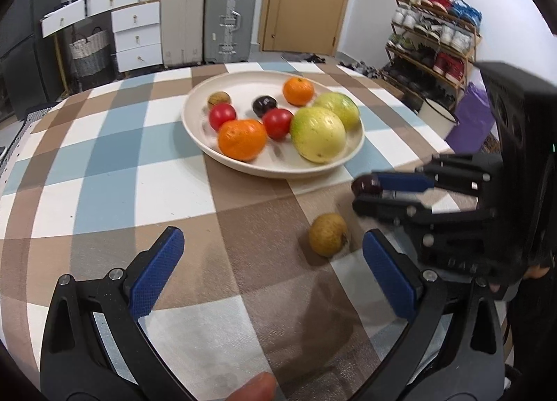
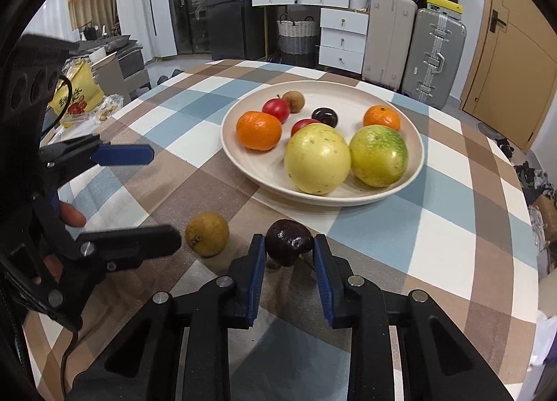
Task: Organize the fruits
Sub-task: 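Grasp the small brown fruit with the left tool while the right tool lifts the cherry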
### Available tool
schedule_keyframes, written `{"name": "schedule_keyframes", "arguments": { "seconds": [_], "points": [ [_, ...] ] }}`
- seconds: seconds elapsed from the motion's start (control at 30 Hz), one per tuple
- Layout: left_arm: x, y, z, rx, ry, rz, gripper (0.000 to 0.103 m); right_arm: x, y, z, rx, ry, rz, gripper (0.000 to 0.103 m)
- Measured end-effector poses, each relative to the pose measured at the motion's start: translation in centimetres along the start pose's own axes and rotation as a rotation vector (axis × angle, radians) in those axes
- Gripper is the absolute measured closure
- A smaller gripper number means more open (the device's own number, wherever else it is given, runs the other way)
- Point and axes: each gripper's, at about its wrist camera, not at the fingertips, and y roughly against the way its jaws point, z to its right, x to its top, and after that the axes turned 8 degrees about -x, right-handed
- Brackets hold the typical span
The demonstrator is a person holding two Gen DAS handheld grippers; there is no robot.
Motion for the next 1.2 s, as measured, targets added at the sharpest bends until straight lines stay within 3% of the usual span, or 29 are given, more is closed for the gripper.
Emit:
{"name": "schedule_keyframes", "arguments": {
  "seconds": [0.17, 0.4, 0.67, 0.77, 0.83, 1.2],
  "points": [
    [-0.1, -0.8, 0.6, -0.009, -0.025, -0.047, 0.001, 0.1, 0.1, 0.7, -0.011, -0.026, 0.004, 0.075],
    [-0.3, -2.5, 1.8, -0.044, -0.087, -0.122, 0.025, 0.1, -0.1, 0.6, -0.014, -0.020, -0.001, 0.075],
    [-0.2, -2.5, 2.0, -0.085, -0.095, -0.114, 0.042, 0.0, 0.0, 0.6, -0.013, -0.019, 0.001, 0.075],
    [-0.1, -2.4, 2.0, -0.106, -0.094, -0.111, 0.060, 0.0, 0.0, 0.5, -0.012, -0.018, 0.003, 0.075],
    [-0.2, -2.3, 2.1, -0.124, -0.100, -0.112, 0.080, 0.0, 0.0, 0.5, -0.013, -0.017, 0.002, 0.075],
    [0.0, -0.8, 1.3, -0.124, -0.065, -0.044, 0.080, 0.0, 0.2, 0.8, -0.009, -0.033, 0.012, 0.075]
  ]
}}
